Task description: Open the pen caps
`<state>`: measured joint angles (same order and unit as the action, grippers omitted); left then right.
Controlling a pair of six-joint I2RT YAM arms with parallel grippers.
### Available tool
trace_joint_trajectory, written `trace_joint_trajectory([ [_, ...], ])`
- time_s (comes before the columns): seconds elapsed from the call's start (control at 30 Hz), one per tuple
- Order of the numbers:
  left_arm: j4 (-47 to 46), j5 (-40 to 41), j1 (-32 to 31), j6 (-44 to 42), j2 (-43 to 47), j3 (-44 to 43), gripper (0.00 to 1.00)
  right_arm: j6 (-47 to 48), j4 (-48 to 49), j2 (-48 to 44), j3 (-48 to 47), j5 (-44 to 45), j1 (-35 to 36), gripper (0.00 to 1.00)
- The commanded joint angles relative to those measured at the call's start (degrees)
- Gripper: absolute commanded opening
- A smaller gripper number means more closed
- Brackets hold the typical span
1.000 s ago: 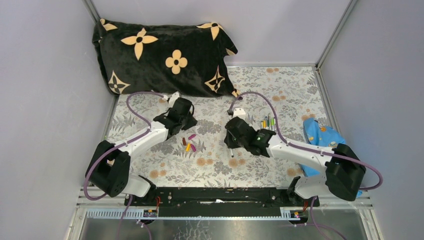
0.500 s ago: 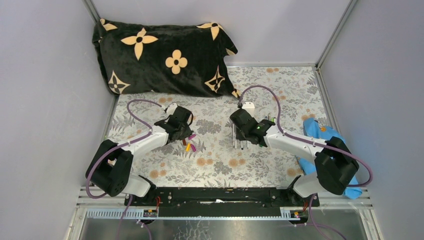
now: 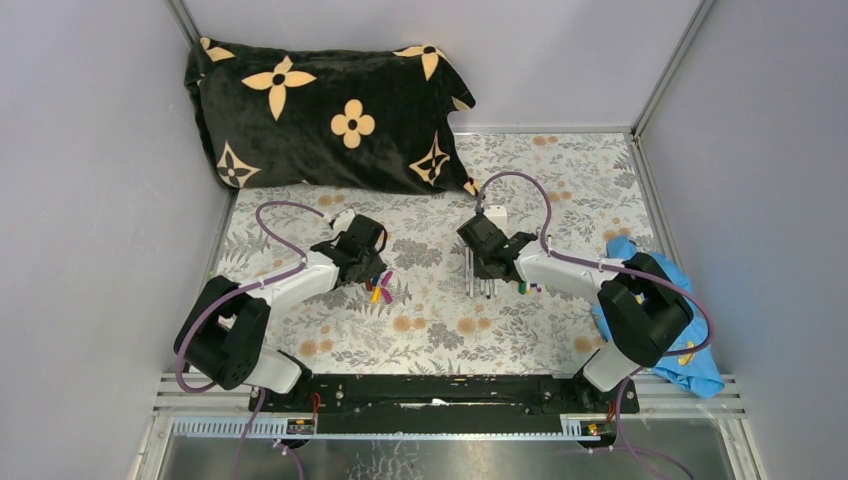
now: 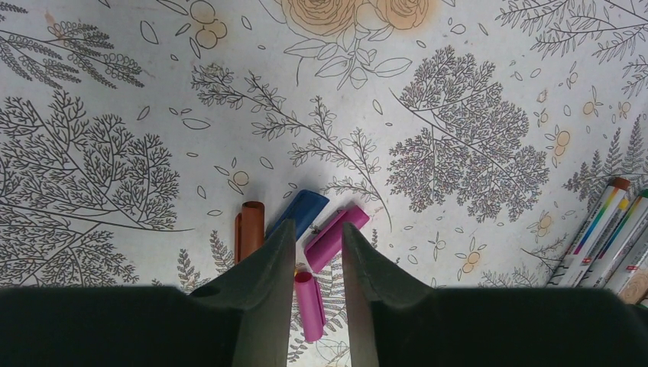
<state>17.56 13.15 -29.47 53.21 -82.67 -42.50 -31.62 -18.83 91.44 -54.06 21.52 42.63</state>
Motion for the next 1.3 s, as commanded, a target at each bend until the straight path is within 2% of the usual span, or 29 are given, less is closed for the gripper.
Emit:
trace_joint_trajectory([
  [0.0, -1.38, 1.97, 0.23, -0.04, -0.14, -0.12, 0.34, 0.93, 1.01, 1.11, -3.20, 1.59, -1.23, 0.03],
  [0.2, -1.30, 2.23, 0.30, -0.25, 0.92, -0.64, 0.34, 1.69, 1.00, 3.02, -4.08, 1.94, -2.42, 0.10],
  [0.37, -1.30, 2.26, 0.30, 0.01, 2.25, -0.65, 0.35, 1.93, 0.96, 4.96, -4.72, 1.78, -3.04, 0.24],
  [0.53, -1.44, 2.08, 0.30, 0.29, 3.68, -0.57, 0.43, 2.00, 1.47, 6.06, -4.65, 1.20, -3.48, 0.33],
  [0.7, -1.54, 1.74, 0.31, 0.55, 4.63, -0.68, 0.45, 2.37, 1.08, 4.71, -4.90, 1.61, -3.50, 0.34],
  [0.93, -2.26, 1.02, 0.29, 0.90, 6.73, -0.43, 0.45, 2.22, -1.83, -2.43, -5.02, 5.86, -3.49, 0.36],
  [1.27, -5.69, -3.79, 0.21, -0.82, 8.55, 0.01, 0.45, 0.70, -5.81, -2.75, -3.01, 5.54, -7.87, 0.36],
])
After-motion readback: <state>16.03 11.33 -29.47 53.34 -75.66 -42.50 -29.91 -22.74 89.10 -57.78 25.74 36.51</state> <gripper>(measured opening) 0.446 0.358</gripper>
